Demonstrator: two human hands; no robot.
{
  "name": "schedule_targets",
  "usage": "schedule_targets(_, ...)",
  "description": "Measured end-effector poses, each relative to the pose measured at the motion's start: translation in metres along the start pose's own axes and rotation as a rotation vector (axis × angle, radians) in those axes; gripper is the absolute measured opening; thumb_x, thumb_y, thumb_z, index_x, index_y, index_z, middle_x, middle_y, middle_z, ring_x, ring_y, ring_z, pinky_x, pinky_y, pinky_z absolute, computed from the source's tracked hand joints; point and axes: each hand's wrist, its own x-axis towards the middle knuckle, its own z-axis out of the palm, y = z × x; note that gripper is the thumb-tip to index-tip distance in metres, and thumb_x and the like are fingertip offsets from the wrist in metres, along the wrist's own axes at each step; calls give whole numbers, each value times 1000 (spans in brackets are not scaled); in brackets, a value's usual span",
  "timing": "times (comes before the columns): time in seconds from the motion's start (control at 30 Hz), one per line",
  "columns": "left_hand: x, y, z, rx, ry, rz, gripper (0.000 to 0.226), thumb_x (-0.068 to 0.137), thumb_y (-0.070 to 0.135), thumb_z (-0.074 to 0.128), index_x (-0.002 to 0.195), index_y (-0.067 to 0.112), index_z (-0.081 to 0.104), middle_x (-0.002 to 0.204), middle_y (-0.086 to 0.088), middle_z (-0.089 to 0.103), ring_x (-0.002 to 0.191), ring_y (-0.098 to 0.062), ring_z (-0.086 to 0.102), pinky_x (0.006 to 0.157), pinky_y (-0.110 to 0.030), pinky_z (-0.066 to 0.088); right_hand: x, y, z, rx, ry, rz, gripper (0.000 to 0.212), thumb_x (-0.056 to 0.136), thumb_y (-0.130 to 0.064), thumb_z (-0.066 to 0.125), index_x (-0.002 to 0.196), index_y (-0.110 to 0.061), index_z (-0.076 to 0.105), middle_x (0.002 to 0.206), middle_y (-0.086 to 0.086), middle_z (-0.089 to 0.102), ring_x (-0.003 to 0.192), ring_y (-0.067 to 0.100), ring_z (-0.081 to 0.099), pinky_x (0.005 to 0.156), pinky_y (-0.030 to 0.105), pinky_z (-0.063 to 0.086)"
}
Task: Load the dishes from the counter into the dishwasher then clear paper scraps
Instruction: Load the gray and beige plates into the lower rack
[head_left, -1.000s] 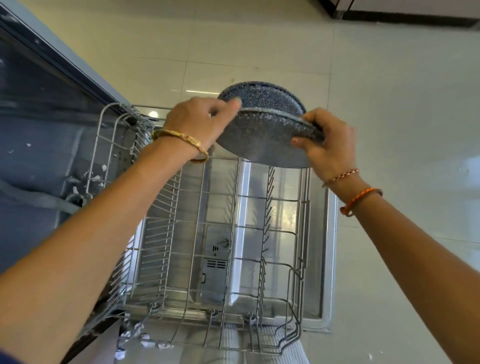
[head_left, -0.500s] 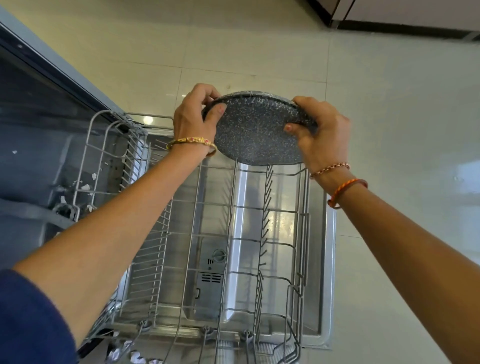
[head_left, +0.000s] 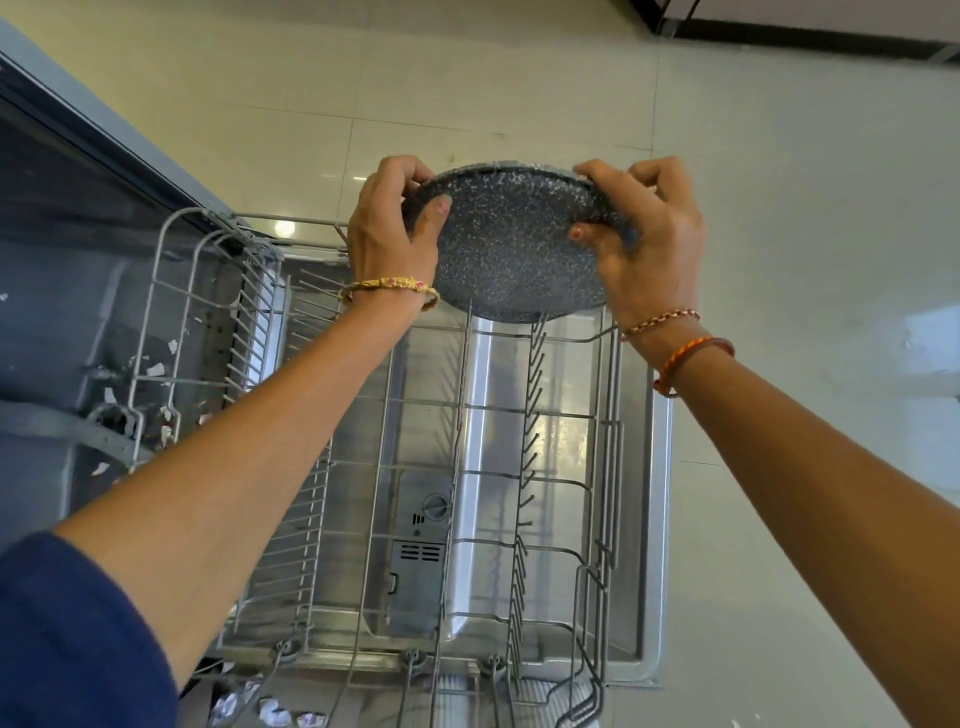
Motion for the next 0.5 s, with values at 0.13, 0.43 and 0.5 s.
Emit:
schedule_targets(0.13, 0, 1, -3, -17, 28, 77, 23, 88, 13, 54, 104, -2, 55, 93, 0, 51, 87, -11, 48, 69, -5, 36, 5, 1, -6, -12, -14, -52, 36, 72, 2, 62, 106, -9, 68, 93, 4, 38, 83, 6, 38, 66, -4, 34)
schedule_targets(0.43, -12, -14, 3, 11, -19, 5, 19, 89, 7, 55, 105, -3, 55, 102, -14, 59, 90, -13, 50, 71, -8, 38, 1, 6, 8, -57, -86, -61, 43, 70, 5, 65, 112, -4, 64, 91, 18, 49, 80, 23, 44, 68, 24, 41)
schedule_targets(0.5, -9, -13, 3, 26, -39, 8, 21, 89, 8, 53, 108, -1, 54, 107, -13, 59, 94, -18, 53, 71, -10, 38, 0, 4, 9, -50, -109, -28, 43, 71, 5, 64, 113, -1, 60, 95, 23, 54, 81, 29, 51, 69, 32, 45)
